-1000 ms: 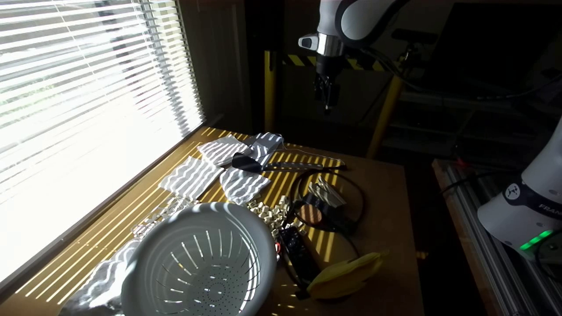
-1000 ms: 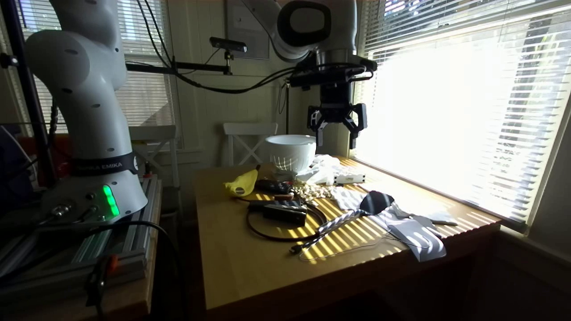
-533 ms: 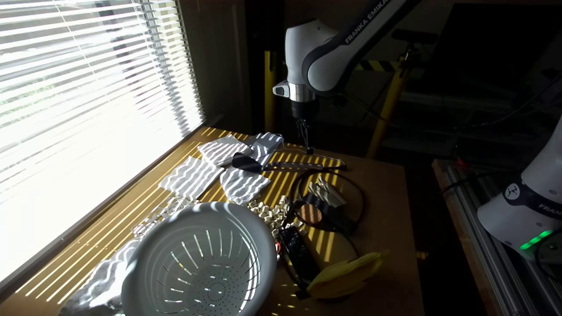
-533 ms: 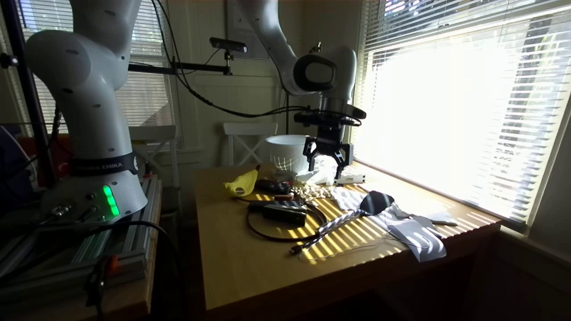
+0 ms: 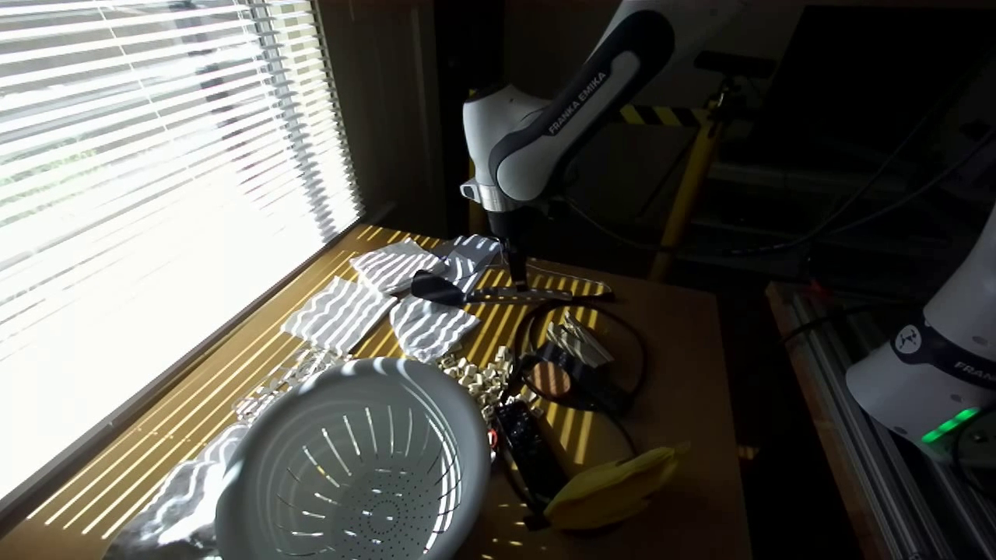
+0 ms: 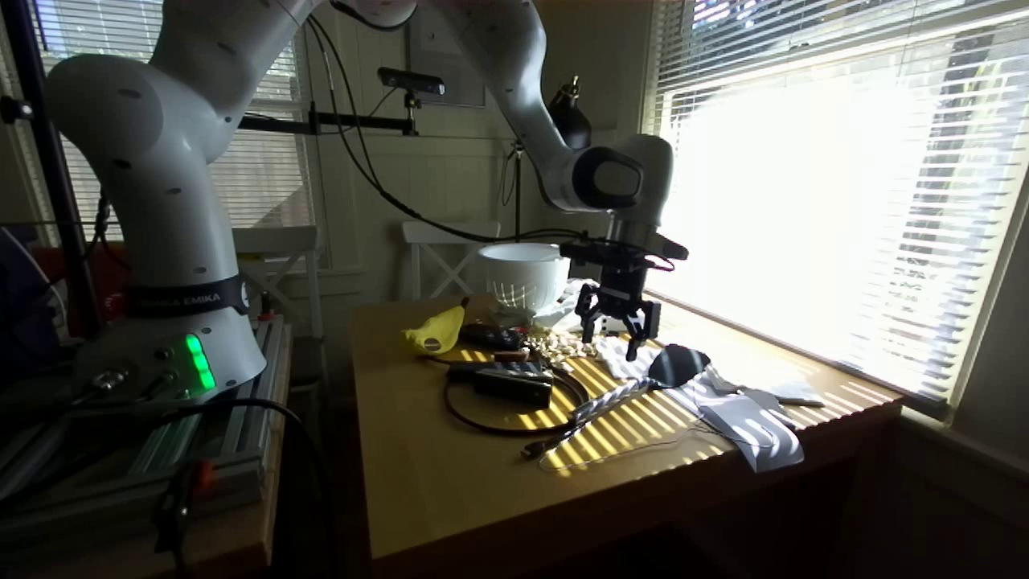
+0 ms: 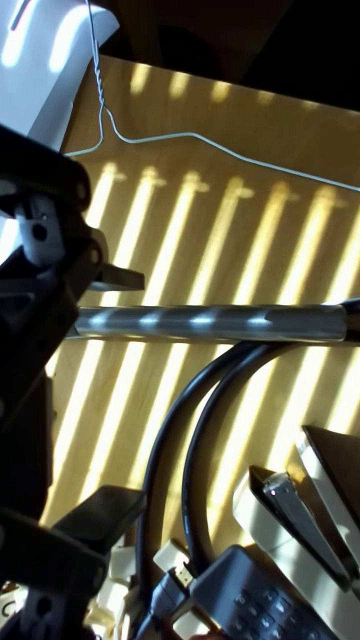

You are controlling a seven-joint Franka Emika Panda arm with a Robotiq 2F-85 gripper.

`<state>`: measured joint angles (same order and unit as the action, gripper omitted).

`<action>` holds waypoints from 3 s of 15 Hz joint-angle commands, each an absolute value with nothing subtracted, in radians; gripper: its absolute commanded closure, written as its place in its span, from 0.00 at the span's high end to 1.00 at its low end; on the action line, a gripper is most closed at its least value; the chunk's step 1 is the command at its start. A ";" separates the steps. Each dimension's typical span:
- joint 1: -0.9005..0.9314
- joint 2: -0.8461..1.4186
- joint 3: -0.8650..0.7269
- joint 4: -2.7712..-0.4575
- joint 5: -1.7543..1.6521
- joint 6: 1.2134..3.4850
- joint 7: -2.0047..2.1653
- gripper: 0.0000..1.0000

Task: Scoop up the letter blocks with the spatula and put them into the colander

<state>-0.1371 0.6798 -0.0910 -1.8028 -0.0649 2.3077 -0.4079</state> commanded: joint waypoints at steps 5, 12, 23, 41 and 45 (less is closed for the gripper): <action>-0.172 0.742 -0.071 -1.752 -0.159 2.364 -0.464 1.00; -0.214 0.842 -0.030 -1.672 -0.120 2.363 -0.462 1.00; -0.226 0.932 -0.012 -1.540 -0.063 2.362 -0.370 0.95; -0.216 0.907 -0.046 -1.558 -0.082 2.358 -0.296 0.06; -0.201 0.831 -0.062 -1.603 -0.137 2.316 -0.349 0.06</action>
<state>-0.2160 0.9166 -0.0487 -1.5440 -0.0959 2.3633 -0.3203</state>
